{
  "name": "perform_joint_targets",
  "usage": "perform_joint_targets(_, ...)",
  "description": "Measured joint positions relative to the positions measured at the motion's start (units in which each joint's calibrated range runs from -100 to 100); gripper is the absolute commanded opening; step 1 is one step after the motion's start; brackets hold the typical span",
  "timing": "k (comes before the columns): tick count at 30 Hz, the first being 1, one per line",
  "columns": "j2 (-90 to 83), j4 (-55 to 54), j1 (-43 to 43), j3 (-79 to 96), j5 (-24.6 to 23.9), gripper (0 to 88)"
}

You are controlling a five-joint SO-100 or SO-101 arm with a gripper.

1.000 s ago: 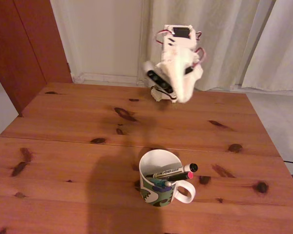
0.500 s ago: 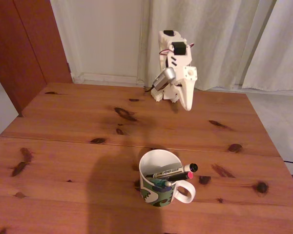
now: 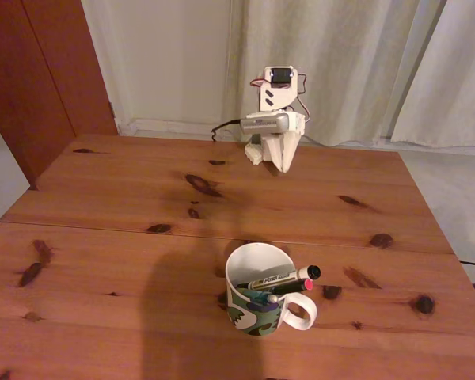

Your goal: Clean up the desk and place the pens and markers into the cup

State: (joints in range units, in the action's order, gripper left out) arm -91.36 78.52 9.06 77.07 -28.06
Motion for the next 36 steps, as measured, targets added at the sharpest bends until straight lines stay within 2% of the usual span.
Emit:
perform_joint_targets(3, -4.07, 5.06, -0.66, 0.08, 3.03, 1.0)
perform_joint_targets(8, -5.85, 6.14, -0.73, 0.08, 5.27, 1.0)
perform_joint_targets(15, -6.36, 6.55, -0.37, 0.76, 8.94, 1.0)
perform_joint_targets(25, -7.29, 3.73, 0.95, 10.79, 14.11, 1.5)
perform_joint_targets(36, -7.20, 3.73, 0.95, 11.13, 15.04, 1.5)
